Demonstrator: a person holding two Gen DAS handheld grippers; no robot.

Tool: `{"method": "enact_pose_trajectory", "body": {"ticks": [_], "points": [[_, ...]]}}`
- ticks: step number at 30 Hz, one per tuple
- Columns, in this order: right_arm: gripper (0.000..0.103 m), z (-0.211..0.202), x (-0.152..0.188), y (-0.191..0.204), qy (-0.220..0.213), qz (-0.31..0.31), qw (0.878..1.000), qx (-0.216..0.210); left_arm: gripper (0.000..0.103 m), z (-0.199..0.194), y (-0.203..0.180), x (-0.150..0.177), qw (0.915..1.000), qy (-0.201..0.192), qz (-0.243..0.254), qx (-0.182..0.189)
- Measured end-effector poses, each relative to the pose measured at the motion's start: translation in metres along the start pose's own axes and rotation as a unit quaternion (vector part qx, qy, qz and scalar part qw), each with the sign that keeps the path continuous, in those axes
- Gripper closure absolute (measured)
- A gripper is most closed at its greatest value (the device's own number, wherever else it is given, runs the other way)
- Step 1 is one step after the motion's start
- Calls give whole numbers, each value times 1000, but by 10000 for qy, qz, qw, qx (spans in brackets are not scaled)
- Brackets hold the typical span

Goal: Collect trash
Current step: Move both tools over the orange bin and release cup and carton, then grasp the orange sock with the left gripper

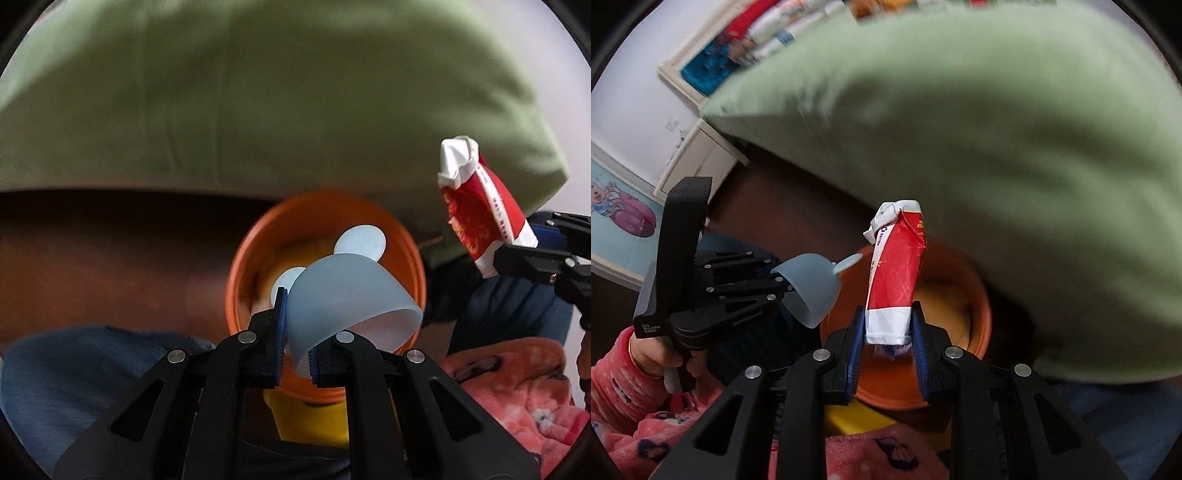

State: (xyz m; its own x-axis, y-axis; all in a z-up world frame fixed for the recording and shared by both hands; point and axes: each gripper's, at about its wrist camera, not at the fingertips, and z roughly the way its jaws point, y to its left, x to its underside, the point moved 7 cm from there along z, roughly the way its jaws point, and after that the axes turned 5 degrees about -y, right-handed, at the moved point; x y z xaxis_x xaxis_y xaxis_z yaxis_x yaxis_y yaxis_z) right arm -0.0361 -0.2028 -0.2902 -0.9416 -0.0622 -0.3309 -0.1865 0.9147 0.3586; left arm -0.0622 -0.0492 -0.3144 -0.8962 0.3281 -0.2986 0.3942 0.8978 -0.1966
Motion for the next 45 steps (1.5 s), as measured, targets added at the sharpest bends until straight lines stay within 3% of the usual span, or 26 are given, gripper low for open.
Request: {"method": "enact_pose_trajectory", "body": {"ticks": [4, 6, 7, 8, 9, 11, 18, 23, 37, 45], "points": [[78, 33, 17, -11, 535, 196, 9984, 18, 93, 28, -3, 15, 9991, 401, 86, -101], [70, 46, 24, -16, 715, 269, 9970, 92, 93, 38, -3, 20, 9983, 570, 20, -84], [58, 48, 25, -18, 737, 272, 9968, 127, 92, 43, -2, 21, 9979, 642, -39, -111], [40, 50, 26, -21, 708, 262, 9969, 240, 83, 46, -1, 21, 9976, 669, -92, -157], [34, 50, 23, -21, 665, 250, 9970, 307, 62, 46, 0, 21, 9974, 674, -105, -218], [32, 46, 19, -22, 565, 277, 9974, 354, 38, 43, 3, 18, 9977, 547, -91, -396], [27, 26, 5, -34, 204, 538, 9975, 403, 36, 23, 12, 9, 9973, 166, -100, -708], [27, 19, 3, -39, 112, 568, 9974, 425, 36, 20, 22, -9, 9972, 122, -183, -710], [21, 12, -4, -36, -53, 537, 9978, 389, 36, 12, 26, -14, 9973, 4, -298, -676], [17, -13, -25, -28, -430, 370, 9978, 341, 36, -13, 33, -36, 9969, -284, -452, -572]]}}
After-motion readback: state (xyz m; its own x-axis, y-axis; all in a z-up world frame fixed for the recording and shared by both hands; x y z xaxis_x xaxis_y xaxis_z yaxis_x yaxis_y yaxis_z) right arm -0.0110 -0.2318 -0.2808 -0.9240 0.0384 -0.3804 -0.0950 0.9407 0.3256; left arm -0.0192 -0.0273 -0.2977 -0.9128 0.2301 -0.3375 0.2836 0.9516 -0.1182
